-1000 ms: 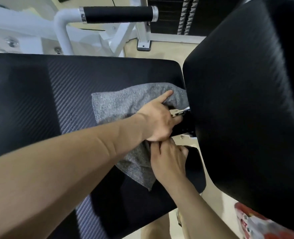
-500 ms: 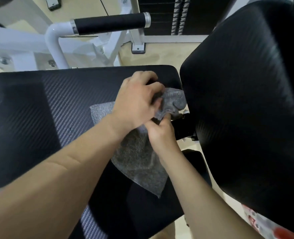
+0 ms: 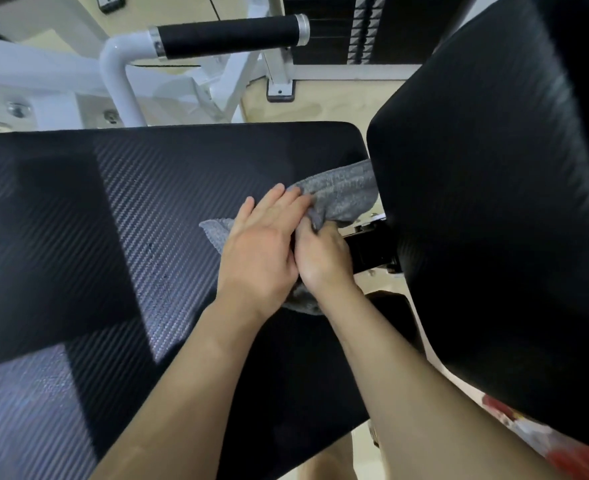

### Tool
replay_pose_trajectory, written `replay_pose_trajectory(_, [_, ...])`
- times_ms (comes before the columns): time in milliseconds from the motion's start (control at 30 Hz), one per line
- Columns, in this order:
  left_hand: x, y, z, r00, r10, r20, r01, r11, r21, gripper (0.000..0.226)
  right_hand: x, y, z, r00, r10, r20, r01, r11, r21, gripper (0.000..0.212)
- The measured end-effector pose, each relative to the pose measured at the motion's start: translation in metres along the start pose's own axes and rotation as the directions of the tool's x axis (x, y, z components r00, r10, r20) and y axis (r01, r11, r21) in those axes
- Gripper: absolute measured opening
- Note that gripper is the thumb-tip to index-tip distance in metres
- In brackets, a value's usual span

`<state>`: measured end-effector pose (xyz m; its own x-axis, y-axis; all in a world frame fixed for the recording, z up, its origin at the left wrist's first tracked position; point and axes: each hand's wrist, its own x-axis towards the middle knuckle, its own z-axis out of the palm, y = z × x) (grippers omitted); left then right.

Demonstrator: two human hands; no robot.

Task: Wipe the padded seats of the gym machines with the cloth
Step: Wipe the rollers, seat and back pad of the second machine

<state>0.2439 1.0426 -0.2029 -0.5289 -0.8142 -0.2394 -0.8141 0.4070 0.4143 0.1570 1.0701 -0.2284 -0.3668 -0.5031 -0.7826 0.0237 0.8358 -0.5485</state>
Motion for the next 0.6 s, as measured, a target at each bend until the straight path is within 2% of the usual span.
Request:
replay_pose_trajectory(133, [-0.019,0.009,-0.009,0.996,-0.067,-0.065,0.059,0.991,-0.121,0.053,-0.021,0.012,-0.006,0.984,-0.177,0.006,0.176,0.97,-0.168,0.045])
replay_pose_trajectory(167, [-0.023,0.014,-0.008,0.995,-0.049,-0.092,0.037,0.991,-0.129,0.052,-0.025,0.013,-0.008,0.982,-0.186,0.02,0.186,0.963,-0.195,0.051])
replay_pose_trajectory(233, [-0.03,0.024,-0.003,0.993,0.017,-0.115,-0.034,0.988,-0.148,0.047,-0.033,0.018,-0.013,0.988,-0.141,0.067,0.152,0.968,-0.201,0.078])
replay_pose_trajectory(267, [-0.033,0.028,0.0,0.994,0.033,-0.104,-0.049,0.987,-0.152,0.046,-0.038,0.025,-0.017,0.987,-0.139,0.083,0.155,0.96,-0.234,0.083])
replay_pose_trajectory(300, [-0.036,0.03,0.004,0.997,0.033,-0.071,-0.043,0.989,-0.143,0.049,-0.045,0.035,-0.019,0.978,-0.186,0.091,0.206,0.916,-0.344,0.075])
replay_pose_trajectory(367, [-0.04,0.031,0.009,0.999,-0.003,0.039,0.006,0.998,-0.062,0.058,-0.059,0.06,-0.026,0.934,-0.346,0.085,0.322,0.715,-0.62,0.04])
replay_pose_trajectory(433, [-0.047,0.03,0.013,0.988,-0.016,0.155,-0.001,0.994,0.108,0.066,-0.066,0.084,-0.038,0.888,-0.455,0.068,0.346,0.563,-0.75,0.032])
replay_pose_trajectory(500, [-0.058,0.035,0.018,0.966,-0.008,0.257,-0.065,0.959,0.274,0.062,-0.065,0.098,-0.051,0.869,-0.491,0.067,0.349,0.511,-0.785,0.04])
replay_pose_trajectory(600, [-0.071,0.049,0.027,0.921,0.049,0.386,-0.212,0.895,0.392,0.057,-0.061,0.113,-0.057,0.872,-0.484,0.074,0.357,0.525,-0.773,0.054])
